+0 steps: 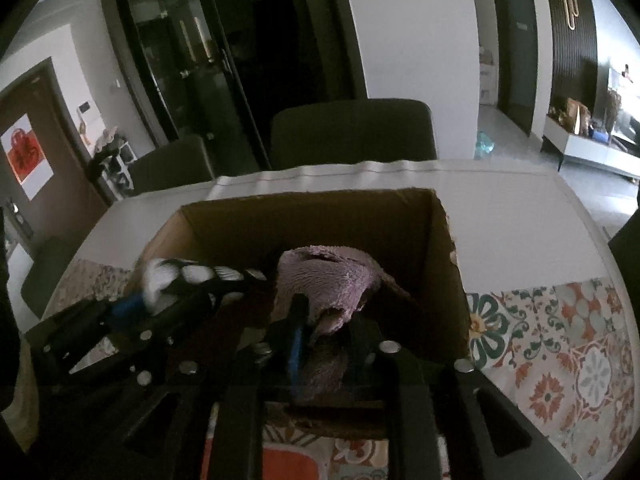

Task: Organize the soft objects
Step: 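Open both tools to drop the slipper and cloth into the box, then move both tools toward the pink wristband and the orange quilted mat, then grasp the pink fuzzy wristband with the right tool while the left tool grasps the orange mat edge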

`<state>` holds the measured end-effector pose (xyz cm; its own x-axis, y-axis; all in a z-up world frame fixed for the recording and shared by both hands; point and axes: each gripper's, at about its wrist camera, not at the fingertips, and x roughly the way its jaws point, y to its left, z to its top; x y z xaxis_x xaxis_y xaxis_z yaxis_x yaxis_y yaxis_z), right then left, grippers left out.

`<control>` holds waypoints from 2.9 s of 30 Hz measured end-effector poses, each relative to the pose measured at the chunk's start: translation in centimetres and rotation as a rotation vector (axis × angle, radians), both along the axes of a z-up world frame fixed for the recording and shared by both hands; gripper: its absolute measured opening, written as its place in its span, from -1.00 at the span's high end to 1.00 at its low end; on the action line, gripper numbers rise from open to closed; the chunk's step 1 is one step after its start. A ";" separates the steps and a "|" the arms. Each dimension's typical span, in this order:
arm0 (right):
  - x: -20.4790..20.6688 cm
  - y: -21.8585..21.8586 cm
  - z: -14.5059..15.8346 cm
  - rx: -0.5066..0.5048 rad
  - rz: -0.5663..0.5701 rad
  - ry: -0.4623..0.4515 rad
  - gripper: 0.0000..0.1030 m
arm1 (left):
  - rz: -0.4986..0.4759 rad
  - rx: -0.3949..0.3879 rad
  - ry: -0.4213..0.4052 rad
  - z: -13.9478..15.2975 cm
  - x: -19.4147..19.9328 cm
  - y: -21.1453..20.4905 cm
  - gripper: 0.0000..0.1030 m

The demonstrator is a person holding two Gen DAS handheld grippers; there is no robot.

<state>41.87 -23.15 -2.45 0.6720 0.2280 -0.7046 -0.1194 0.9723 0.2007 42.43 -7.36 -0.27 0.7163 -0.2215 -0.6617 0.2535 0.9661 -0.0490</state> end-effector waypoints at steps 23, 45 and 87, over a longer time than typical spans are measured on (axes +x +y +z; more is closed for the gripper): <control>-9.1 -1.0 6.2 -0.063 -0.100 -0.128 -0.03 | 0.077 0.024 -0.106 4.8 -10.0 1.0 -0.07; -16.9 -2.5 3.2 -0.117 -0.177 -0.155 -0.47 | 0.069 0.049 -0.048 0.7 -17.1 -0.3 -0.41; -17.0 -5.7 -10.8 -0.121 -0.201 0.124 -0.59 | -0.103 0.103 0.276 -12.6 -17.3 -4.9 -0.65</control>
<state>24.83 -28.87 -13.24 0.6020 0.0075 -0.7985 0.0968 0.9919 0.0823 25.13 -12.24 -12.90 0.4838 -0.2054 -0.8508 0.3412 0.9394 -0.0328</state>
